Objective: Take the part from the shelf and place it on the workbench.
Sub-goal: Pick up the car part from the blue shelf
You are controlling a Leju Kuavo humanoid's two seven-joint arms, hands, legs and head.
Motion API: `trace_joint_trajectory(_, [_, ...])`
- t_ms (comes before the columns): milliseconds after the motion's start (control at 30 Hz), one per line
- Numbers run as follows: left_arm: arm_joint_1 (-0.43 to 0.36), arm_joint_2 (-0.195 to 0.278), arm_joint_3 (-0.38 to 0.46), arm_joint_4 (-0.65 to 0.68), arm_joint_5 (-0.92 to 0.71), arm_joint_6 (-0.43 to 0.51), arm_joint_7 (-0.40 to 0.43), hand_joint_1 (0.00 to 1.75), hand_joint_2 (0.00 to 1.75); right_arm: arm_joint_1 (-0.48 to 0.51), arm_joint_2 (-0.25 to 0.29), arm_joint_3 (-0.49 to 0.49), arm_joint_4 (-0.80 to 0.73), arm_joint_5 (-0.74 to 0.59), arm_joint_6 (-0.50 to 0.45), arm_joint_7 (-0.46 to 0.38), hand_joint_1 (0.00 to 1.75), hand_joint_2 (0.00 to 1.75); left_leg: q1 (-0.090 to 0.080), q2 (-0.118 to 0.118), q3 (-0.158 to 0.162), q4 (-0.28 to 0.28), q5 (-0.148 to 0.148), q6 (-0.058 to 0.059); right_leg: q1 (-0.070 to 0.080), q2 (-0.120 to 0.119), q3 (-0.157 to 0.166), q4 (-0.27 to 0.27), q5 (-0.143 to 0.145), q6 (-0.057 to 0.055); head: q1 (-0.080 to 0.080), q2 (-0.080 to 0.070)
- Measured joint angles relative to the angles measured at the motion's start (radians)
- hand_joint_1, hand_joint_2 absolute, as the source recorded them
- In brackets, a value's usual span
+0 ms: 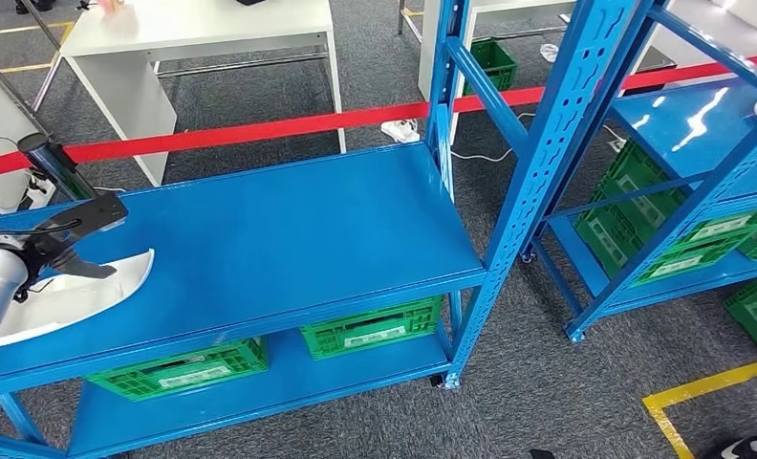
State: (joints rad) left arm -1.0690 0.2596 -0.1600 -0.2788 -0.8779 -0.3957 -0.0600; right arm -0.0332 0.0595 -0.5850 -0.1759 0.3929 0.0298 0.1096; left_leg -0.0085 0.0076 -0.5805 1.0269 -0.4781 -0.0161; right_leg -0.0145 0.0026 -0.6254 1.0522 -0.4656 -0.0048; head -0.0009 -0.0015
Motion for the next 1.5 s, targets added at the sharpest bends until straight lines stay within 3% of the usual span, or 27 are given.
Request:
trace_joint_trajectory(100, [0.037, 0.058, 0.018, 0.000, 0.049, -0.117, -0.057, 0.00, 1.75, 0.000, 0.000, -0.002, 0.000, 0.011, 0.000, 0.004, 0.00, 0.00, 0.000, 0.000, 0.000, 0.000, 0.000, 0.000, 0.000, 0.001, 0.000, 0.000, 0.000, 0.000, 0.000, 0.000])
trace_joint_trajectory(267, [0.064, 0.096, 0.020, 0.001, 0.076, -0.260, -0.113, 0.00, 1.75, -0.001, 0.000, -0.002, 0.000, 0.019, 0.000, 0.004, 0.00, 0.00, 0.000, 0.000, 0.000, 0.000, 0.000, 0.000, 0.000, 0.000, 0.000, 0.000, 0.000, 0.000, 0.000, 0.000])
trace_joint_trajectory(567, [0.079, 0.139, 0.020, 0.000, 0.098, -0.371, -0.167, 0.00, 1.75, -0.001, 0.000, -0.003, 0.000, 0.029, 0.000, 0.008, 0.00, 0.00, 0.000, 0.000, 0.000, 0.000, 0.000, 0.000, 0.000, 0.000, 0.000, 0.000, 0.000, 0.000, 0.000, 0.000])
trace_joint_trajectory(867, [0.107, 0.149, 0.037, -0.003, 0.177, -0.292, -0.222, 0.00, 1.75, -0.003, 0.000, -0.008, 0.000, 0.034, 0.000, 0.010, 0.00, 0.00, 0.000, 0.000, 0.000, 0.000, 0.000, 0.001, 0.000, 0.000, 0.000, 0.000, 0.000, 0.000, 0.000, 0.000])
trace_joint_trajectory(1500, [0.129, 0.138, 0.030, -0.014, 0.123, -0.276, -0.252, 0.00, 1.75, -0.002, 0.000, -0.023, 0.000, 0.038, 0.003, 0.009, 0.00, 0.00, 0.000, 0.000, 0.000, 0.001, 0.001, 0.002, 0.000, 0.000, 0.000, 0.000, 0.001, 0.000, 0.000, 0.000])
